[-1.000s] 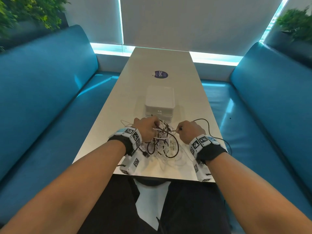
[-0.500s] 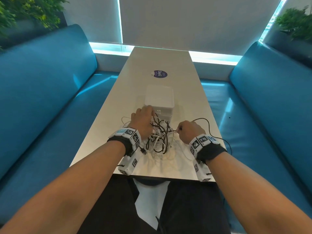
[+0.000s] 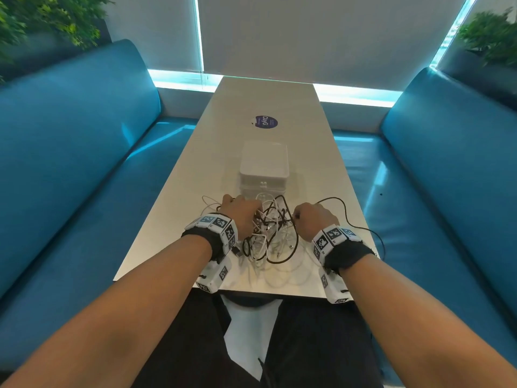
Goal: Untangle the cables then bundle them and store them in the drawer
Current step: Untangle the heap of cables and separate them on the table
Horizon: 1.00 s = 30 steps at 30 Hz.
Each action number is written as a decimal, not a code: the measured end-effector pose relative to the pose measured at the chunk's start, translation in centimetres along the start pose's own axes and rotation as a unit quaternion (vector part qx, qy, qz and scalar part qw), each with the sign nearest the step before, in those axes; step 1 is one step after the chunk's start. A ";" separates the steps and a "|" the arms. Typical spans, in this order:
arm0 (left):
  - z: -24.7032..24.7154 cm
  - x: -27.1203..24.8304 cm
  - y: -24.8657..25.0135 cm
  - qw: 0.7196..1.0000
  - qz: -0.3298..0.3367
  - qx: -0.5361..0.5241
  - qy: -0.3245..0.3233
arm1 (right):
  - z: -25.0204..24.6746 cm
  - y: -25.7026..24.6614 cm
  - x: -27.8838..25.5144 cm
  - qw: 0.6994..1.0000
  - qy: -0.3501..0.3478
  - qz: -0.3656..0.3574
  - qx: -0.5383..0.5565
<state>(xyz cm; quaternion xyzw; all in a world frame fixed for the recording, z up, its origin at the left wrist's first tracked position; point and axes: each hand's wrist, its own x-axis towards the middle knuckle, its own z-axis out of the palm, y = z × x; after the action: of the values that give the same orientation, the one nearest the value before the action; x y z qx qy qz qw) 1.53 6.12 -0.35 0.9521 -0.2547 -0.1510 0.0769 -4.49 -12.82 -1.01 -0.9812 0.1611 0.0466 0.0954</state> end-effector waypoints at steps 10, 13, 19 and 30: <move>0.8 0.7 -0.2 0.999 0.016 -0.048 0.000 | 0.3 0.3 0.0 1.000 -0.005 0.002 -0.008; 1.0 0.8 0.1 0.999 0.018 -0.036 0.016 | 0.4 0.1 0.0 1.000 -0.011 0.000 -0.006; 1.1 1.6 0.1 0.998 0.040 0.037 -0.003 | 0.4 0.1 0.1 1.000 -0.014 -0.003 -0.013; 1.1 1.8 -0.5 0.999 0.049 0.016 0.017 | 0.1 0.1 -0.1 1.000 -0.003 -0.002 -0.021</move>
<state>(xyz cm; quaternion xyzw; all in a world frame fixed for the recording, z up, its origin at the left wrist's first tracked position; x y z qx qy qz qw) 2.92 5.59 -1.94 0.9420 -0.3023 -0.1264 0.0731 -4.60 -12.90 -1.12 -0.9831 0.1582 0.0525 0.0750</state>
